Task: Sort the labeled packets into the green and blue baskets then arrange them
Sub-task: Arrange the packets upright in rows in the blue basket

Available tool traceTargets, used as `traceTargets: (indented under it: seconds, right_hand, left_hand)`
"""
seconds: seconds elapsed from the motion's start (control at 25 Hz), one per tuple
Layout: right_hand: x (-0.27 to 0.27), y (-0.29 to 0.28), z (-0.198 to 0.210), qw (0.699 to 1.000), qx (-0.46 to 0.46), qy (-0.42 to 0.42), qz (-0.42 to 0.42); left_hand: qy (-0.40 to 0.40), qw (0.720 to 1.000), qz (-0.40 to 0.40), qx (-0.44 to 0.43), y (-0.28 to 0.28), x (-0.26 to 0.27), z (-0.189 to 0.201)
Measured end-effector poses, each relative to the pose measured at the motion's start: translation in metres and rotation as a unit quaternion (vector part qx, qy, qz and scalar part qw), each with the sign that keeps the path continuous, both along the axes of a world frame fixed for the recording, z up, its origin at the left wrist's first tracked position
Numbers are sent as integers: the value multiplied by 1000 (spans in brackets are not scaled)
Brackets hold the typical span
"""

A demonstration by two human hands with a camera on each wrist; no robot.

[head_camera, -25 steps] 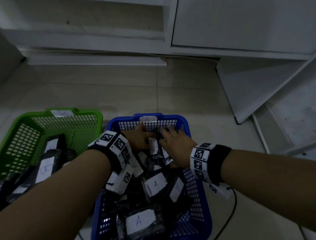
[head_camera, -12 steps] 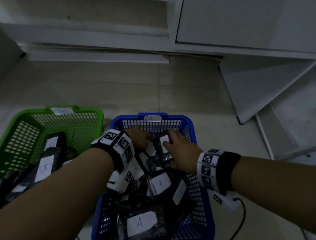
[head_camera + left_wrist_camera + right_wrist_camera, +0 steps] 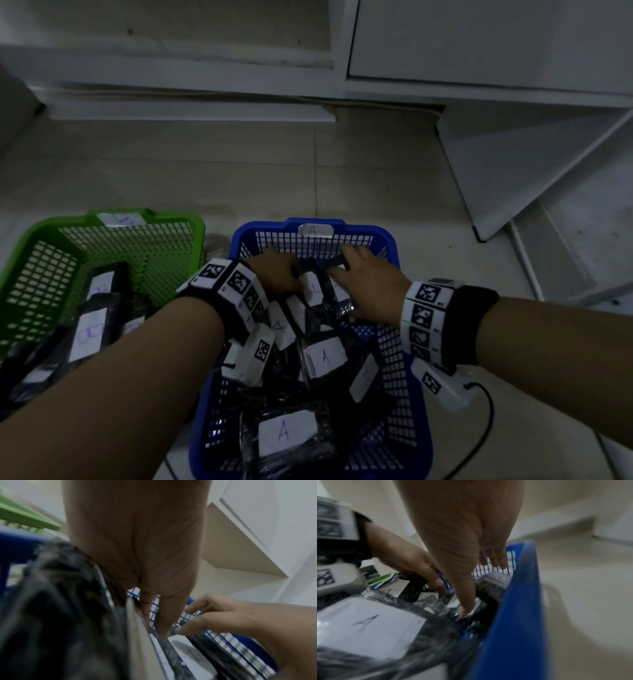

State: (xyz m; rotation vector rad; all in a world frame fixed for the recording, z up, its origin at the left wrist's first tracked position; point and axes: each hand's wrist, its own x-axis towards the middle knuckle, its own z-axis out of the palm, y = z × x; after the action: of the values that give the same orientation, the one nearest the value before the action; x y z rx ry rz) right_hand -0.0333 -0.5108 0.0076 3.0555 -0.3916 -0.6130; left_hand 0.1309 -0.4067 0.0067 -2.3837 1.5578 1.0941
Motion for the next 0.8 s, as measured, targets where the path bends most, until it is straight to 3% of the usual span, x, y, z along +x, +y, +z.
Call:
traceTargets:
  seconds: [0.08,0.2,0.36,0.56,0.8]
  right_hand:
    - [-2,-9,9,999,-39,-24,10]
    - [-12,-23,16,994,-27,-94,-46]
    - [-24,-18,-1,998,26,-28,-54]
    - [-30,-20,-5,999,1,29,-34]
    - [-25,-18,-1,999,-13,-23,-30]
  left_hand:
    - [17,1000,14,-8,0,1,-2]
    - [27,1000,11,1,2,4,-5]
    - [71,997,8,15,1,9,-8]
    - [96,995,11,-12,-4,7,-11]
    - [78,996,-32,-13,-13,-1,-9]
